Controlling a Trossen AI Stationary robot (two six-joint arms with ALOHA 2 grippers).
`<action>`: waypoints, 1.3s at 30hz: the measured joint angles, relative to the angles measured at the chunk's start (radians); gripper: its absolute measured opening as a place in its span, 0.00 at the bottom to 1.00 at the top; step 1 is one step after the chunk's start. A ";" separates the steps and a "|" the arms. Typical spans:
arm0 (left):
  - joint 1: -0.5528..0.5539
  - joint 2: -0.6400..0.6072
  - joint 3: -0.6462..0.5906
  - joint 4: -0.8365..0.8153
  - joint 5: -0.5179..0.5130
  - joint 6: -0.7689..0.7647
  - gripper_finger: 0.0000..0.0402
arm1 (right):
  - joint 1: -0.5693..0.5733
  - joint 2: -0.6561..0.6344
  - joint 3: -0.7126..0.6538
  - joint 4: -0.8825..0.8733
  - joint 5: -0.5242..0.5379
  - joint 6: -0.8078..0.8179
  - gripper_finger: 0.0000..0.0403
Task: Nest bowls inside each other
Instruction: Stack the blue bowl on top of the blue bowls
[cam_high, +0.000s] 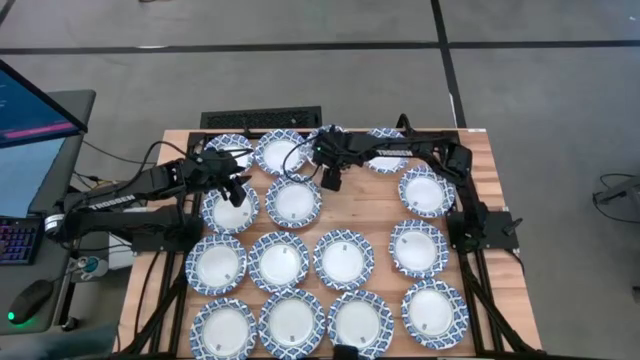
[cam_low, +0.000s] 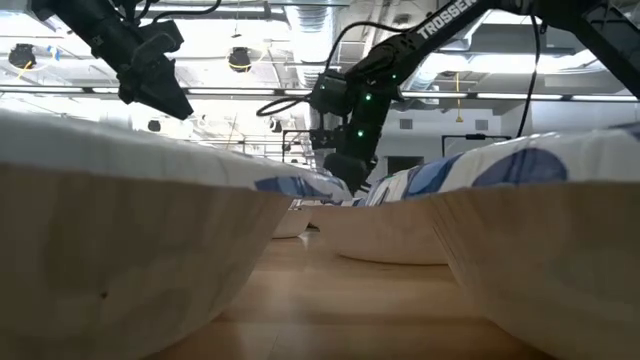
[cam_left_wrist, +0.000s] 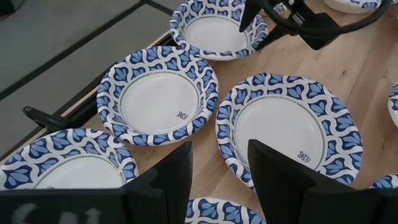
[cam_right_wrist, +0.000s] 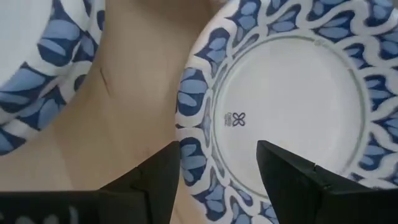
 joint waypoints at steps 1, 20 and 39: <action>0.000 0.000 0.000 -0.001 0.000 0.000 0.37 | 0.000 0.011 0.000 -0.001 0.000 0.000 0.58; 0.000 0.000 0.000 -0.003 0.000 0.001 0.37 | 0.013 0.035 0.047 -0.042 0.047 0.038 0.49; 0.000 0.000 0.000 -0.002 0.000 0.000 0.37 | 0.053 -0.079 0.047 -0.112 0.012 0.225 0.23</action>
